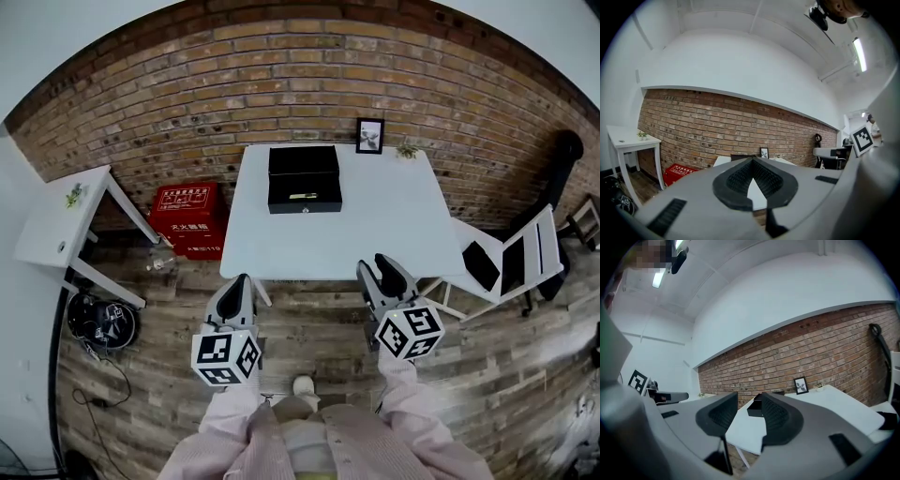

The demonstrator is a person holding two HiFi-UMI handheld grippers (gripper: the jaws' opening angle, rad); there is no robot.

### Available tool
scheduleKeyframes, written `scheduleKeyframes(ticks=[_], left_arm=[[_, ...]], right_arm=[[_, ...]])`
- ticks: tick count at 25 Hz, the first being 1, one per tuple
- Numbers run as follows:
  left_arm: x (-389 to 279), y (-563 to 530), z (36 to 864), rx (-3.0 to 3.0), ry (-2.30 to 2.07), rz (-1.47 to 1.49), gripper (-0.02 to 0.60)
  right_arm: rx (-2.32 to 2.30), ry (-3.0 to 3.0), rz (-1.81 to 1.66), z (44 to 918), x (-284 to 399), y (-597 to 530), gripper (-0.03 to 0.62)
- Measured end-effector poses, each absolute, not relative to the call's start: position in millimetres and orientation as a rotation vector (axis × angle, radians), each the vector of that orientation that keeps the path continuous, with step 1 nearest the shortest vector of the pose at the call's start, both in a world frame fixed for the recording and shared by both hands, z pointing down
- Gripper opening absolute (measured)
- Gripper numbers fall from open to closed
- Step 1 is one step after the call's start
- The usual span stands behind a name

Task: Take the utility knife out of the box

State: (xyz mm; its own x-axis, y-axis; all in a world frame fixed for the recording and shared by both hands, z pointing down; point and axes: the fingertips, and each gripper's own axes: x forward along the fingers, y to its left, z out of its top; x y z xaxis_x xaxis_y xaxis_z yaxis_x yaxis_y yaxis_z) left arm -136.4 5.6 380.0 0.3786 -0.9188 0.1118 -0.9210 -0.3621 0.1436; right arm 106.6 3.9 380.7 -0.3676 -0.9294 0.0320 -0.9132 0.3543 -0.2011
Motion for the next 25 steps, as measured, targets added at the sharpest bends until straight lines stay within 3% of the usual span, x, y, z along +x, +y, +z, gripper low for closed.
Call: scheduleKeyframes(ticks=[25], left_arm=[[-120.7,-138.4,412.6,2.397,-1.576,0.057,-0.008]], right_arm=[[-1.712,2.578,-0.374,407.9,107.9,-143.6,0.155]])
